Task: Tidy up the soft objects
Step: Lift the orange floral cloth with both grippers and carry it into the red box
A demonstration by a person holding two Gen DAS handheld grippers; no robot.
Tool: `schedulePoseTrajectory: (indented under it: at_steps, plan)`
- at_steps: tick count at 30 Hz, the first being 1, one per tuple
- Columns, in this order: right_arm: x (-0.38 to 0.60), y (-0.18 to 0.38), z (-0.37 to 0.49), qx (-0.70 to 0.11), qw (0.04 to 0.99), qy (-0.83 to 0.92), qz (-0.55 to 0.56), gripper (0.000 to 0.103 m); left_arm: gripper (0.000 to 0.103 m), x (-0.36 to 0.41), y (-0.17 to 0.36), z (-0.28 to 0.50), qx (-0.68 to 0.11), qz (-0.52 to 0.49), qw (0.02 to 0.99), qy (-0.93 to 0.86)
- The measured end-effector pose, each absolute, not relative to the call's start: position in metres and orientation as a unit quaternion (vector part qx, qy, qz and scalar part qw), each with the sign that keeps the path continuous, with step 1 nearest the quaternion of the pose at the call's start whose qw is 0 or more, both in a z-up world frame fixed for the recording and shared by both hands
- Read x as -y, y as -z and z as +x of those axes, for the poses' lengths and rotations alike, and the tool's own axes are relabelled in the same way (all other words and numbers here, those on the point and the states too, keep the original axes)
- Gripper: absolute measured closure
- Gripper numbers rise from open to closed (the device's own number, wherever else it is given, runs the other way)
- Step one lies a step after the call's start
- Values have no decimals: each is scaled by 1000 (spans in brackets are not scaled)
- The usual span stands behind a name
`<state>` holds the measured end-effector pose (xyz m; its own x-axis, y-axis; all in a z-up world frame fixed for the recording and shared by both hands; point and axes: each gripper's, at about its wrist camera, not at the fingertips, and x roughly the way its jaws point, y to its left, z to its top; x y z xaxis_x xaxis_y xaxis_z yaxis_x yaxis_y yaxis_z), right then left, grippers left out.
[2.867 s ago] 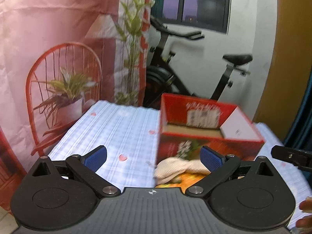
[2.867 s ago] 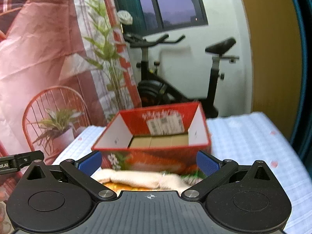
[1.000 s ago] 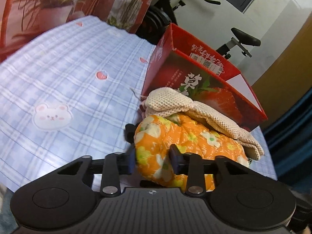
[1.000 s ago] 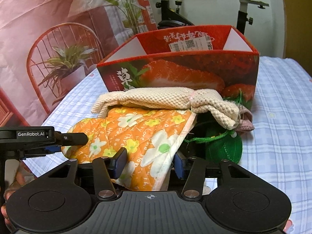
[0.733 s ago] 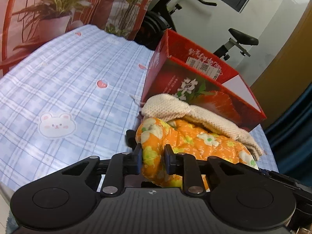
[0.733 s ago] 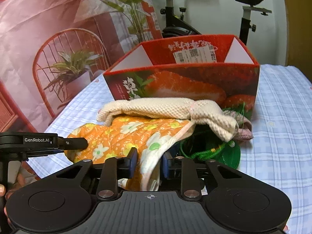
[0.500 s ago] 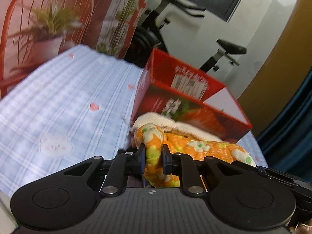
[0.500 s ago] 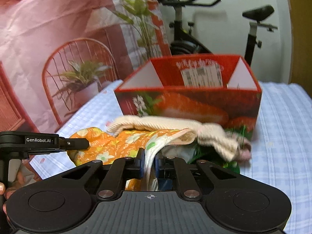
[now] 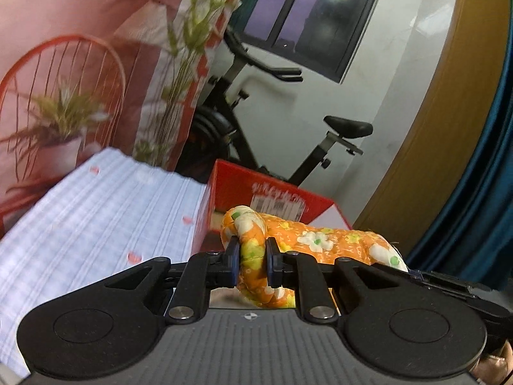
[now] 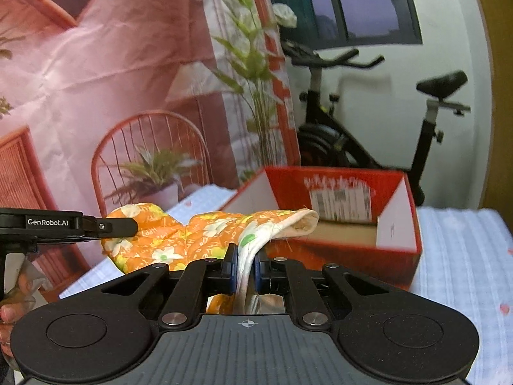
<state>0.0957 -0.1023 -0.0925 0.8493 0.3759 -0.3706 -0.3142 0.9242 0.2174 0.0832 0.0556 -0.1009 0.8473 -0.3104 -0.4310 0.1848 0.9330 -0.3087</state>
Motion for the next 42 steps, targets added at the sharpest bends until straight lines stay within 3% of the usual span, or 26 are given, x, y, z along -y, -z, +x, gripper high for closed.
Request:
schedulePoseTrajectory:
  at_steps: [5,16,26,37,40,42]
  plan:
    - [108,72,115,-189,963,-183,55,94,86,-43,92,107,-233,-113,957,135]
    - [130,62,210,-185,968,-167,0,94,86,3,101,216,-283,-82,948,123]
    - [135,112,297,-261,955,-138,-10,94,86,28,146,290,-375,-54,920,97]
    - [128,156,334,-329,936,-124,-16,94,85,34,170,310,-410,-32,907,89]
    - [128,162,338,-342,932,-115,-17,90,77,34,173,311,-415,-27,905,89]
    - [129,165,339,-348,932,-102,-20,85,59,34,173,311,-416,-24,905,88]
